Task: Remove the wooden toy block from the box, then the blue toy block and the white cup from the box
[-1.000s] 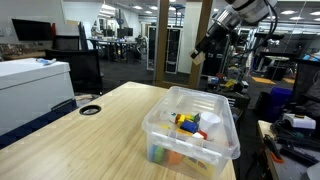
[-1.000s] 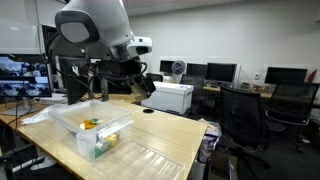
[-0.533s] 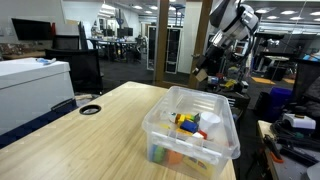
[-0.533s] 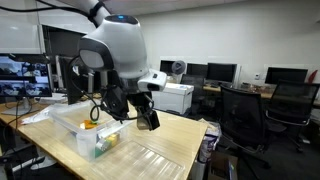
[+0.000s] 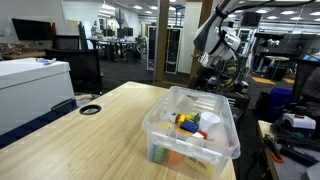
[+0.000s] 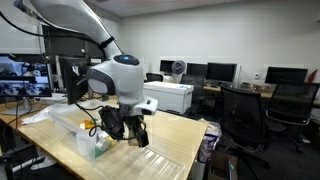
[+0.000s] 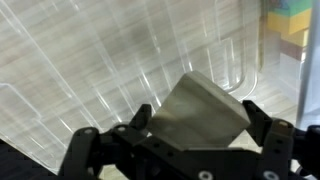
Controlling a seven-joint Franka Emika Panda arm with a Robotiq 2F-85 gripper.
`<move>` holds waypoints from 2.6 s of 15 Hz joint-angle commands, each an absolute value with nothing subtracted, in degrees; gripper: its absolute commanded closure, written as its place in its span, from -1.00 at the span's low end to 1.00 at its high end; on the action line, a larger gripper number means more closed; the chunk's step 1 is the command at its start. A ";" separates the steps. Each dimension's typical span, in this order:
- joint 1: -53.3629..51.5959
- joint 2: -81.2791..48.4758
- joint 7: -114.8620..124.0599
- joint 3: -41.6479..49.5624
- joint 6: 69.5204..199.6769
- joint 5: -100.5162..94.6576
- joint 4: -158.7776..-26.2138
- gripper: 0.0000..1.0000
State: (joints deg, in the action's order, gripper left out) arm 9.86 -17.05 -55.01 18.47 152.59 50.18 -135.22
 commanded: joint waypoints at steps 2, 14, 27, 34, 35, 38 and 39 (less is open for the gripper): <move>9.57 -10.01 -62.13 16.24 157.04 55.77 -142.67 -1.00; 10.54 0.28 -56.09 19.57 155.80 54.42 -143.78 -1.00; 1.09 8.86 -59.58 8.98 156.19 40.11 -152.55 -1.00; -1.99 7.73 -60.11 5.72 155.14 34.60 -154.43 -1.00; -1.95 7.09 -59.96 5.70 154.86 33.62 -154.50 -1.00; -2.50 0.05 -60.16 5.55 154.90 30.49 -152.22 -1.00; -2.74 -5.23 -59.59 5.23 154.71 29.07 -149.90 -1.00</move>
State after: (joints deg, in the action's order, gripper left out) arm -2.49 0.63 -59.95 5.52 155.05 31.61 -152.83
